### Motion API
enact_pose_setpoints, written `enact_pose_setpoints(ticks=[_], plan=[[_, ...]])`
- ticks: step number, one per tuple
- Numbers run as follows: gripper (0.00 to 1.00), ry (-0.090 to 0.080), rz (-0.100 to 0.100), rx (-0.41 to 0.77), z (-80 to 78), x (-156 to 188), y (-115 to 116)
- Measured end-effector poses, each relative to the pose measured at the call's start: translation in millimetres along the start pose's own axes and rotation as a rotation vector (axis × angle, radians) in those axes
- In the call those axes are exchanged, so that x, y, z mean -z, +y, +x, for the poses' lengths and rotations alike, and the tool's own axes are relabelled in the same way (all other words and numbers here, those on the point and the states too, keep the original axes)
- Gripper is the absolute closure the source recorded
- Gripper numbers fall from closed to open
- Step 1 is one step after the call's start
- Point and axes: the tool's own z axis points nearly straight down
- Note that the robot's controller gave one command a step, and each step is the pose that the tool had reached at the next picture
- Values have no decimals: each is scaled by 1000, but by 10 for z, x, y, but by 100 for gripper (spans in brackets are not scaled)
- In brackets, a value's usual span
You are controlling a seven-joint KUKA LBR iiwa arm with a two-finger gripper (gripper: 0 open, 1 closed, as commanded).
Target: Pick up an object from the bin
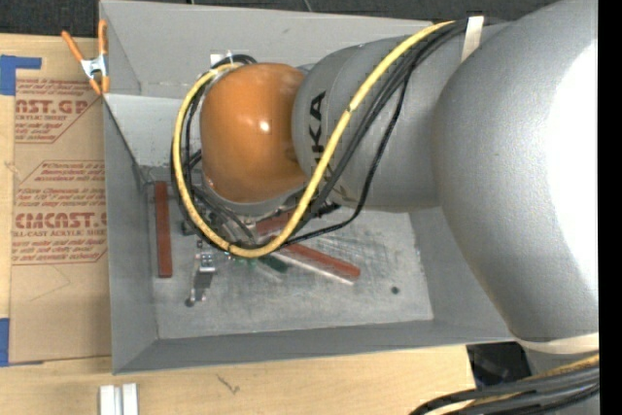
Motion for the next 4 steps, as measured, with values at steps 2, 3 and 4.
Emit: enact_pose_setpoints(ticks=[2, 3, 4], plan=[[0, -13, -3, 12, -378, -304, -329], [100, -34, -10, -55, -394, -815, -650], [100, -34, -10, -55, -394, -815, -650]])
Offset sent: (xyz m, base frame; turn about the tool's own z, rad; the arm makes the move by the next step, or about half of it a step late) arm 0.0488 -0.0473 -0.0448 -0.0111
